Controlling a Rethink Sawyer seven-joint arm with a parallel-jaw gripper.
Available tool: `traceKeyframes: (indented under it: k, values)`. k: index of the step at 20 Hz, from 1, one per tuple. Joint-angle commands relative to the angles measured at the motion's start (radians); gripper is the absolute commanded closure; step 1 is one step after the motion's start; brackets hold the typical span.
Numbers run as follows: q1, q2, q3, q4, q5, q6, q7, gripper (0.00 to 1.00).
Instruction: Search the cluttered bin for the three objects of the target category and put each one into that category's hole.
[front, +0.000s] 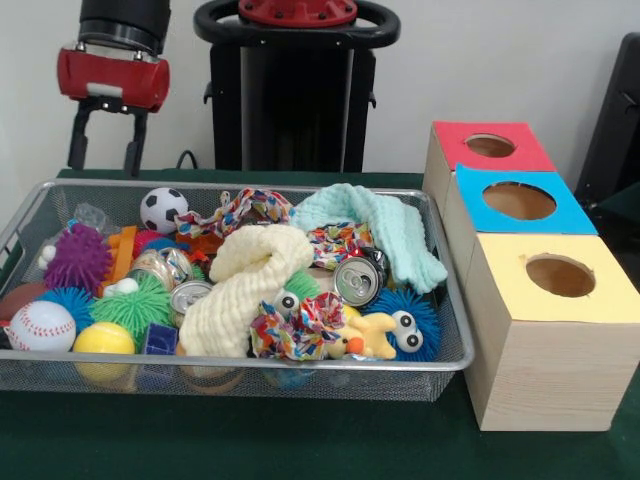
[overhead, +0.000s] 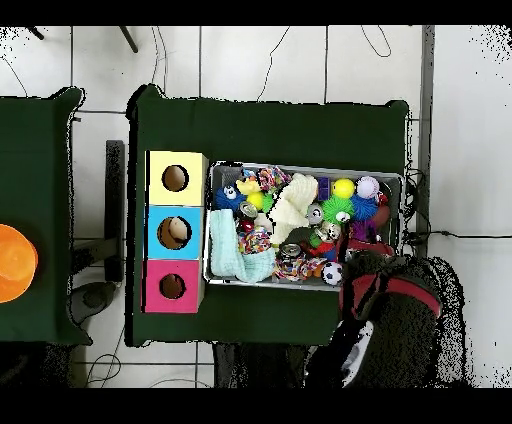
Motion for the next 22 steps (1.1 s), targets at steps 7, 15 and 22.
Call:
traceKeyframes:
  k: [7,15,22]
  values:
    - [-0.079,0.104,0.047,-0.095,0.322,-0.088,-0.693,0.0]
    - [-0.108,0.159,0.063,-0.134,0.384,-0.154,-0.763,0.0]
    - [-0.127,0.223,0.065,-0.206,0.397,-0.182,-0.777,0.0]
